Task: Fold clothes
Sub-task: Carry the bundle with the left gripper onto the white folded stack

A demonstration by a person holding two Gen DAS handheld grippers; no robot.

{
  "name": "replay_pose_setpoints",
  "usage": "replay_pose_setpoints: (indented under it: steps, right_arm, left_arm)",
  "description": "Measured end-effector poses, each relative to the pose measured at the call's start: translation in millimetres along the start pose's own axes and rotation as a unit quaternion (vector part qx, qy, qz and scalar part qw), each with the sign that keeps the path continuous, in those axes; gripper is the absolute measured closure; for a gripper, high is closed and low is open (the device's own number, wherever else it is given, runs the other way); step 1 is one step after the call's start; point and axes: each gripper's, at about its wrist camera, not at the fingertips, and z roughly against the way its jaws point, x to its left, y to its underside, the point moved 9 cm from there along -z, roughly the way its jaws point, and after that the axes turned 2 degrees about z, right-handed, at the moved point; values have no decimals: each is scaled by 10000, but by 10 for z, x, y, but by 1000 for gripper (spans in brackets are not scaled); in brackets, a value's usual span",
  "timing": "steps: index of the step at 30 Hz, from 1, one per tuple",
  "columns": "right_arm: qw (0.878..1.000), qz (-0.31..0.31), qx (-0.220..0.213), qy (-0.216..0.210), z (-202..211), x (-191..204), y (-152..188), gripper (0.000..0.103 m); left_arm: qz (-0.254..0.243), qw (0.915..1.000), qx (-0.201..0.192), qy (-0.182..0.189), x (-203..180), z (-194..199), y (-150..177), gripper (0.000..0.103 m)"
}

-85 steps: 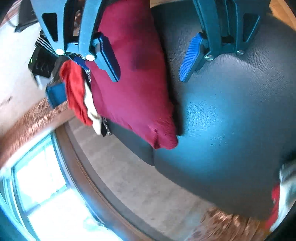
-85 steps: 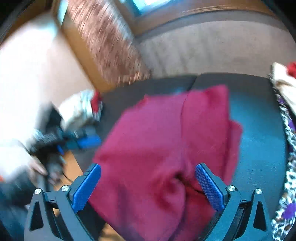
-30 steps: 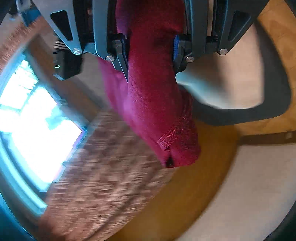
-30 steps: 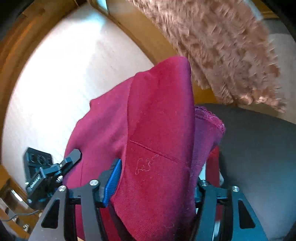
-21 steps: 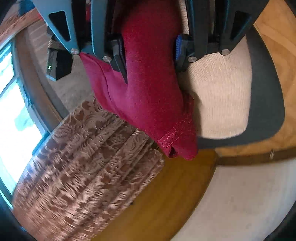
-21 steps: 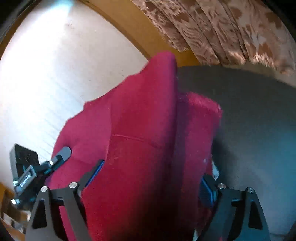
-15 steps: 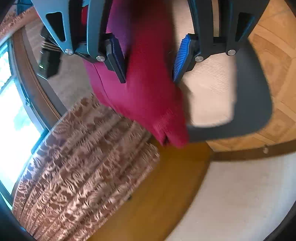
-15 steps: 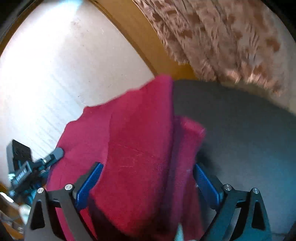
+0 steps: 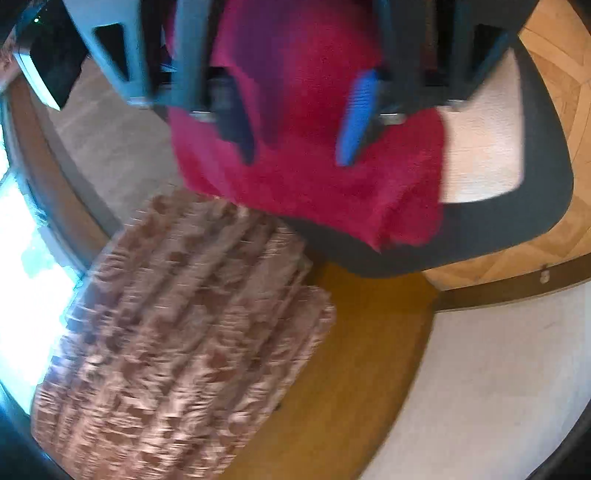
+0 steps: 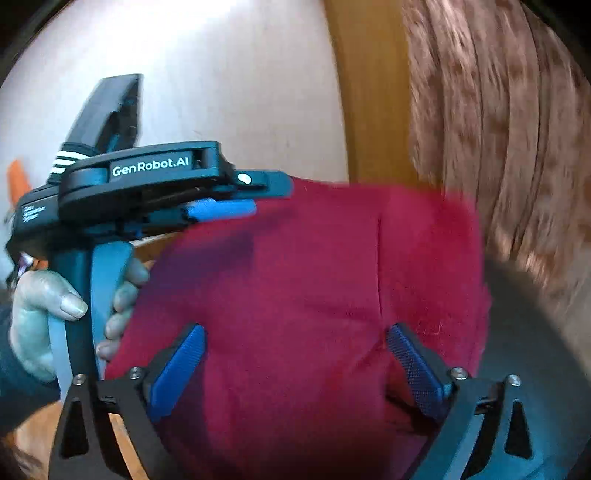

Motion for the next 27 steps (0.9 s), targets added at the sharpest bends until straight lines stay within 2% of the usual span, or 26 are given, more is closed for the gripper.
replay_pose_setpoints:
  steps: [1,4,6,7,12,13,14,16,17,19,22,25,27]
  right_arm:
    - [9999,-81,-83,-5,-27,-18,7,0]
    - [9990,-303,-314,-11,-96,-64,22,0]
    - [9990,-323,-309,11,-74,-49,-18,0]
    - [9990,-346,-294,-7,-58,-64,-34,0]
    - [9986,-331,-381,127,180,-60,-231,0]
    - [9983,-320,-468,166,296,-45,-243,0]
    - [9978,-308,-554,206,413,-30,-254,0]
    - [9963,-384,-718,259,667,-28,-198,0]
    - [9957,-505,-722,270,790,-50,-91,0]
    - [9944,-735,-682,329,982,-103,131,0]
    - [9882,-1352,-437,566,1261,-290,692,0]
    - [9773,-1838,-194,1036,1627,-449,1266,0]
    - [9675,-2127,-38,1367,1885,-543,1640,0]
  left_arm:
    - [-17,10000,83,-52,42,-118,16,101]
    - [-91,9992,320,-219,157,-457,61,101]
    - [-580,9962,277,-586,27,-509,51,101]
    - [-653,9954,264,-649,-4,-509,57,101]
    - [-620,9963,68,-586,-49,-304,50,101]
    - [-640,9963,15,-571,-74,-241,34,96]
    - [-655,9963,-22,-559,-100,-159,26,83]
    - [-726,9953,-115,-624,-207,7,54,69]
    - [-762,9948,-162,-656,-261,91,68,64]
    - [-833,9936,-255,-720,-369,258,96,63]
    - [-1126,9899,-419,-753,-688,568,279,58]
    - [-1532,9853,-575,-493,-1127,908,692,46]
    - [-1746,9833,-422,-284,-1428,1079,1114,42]
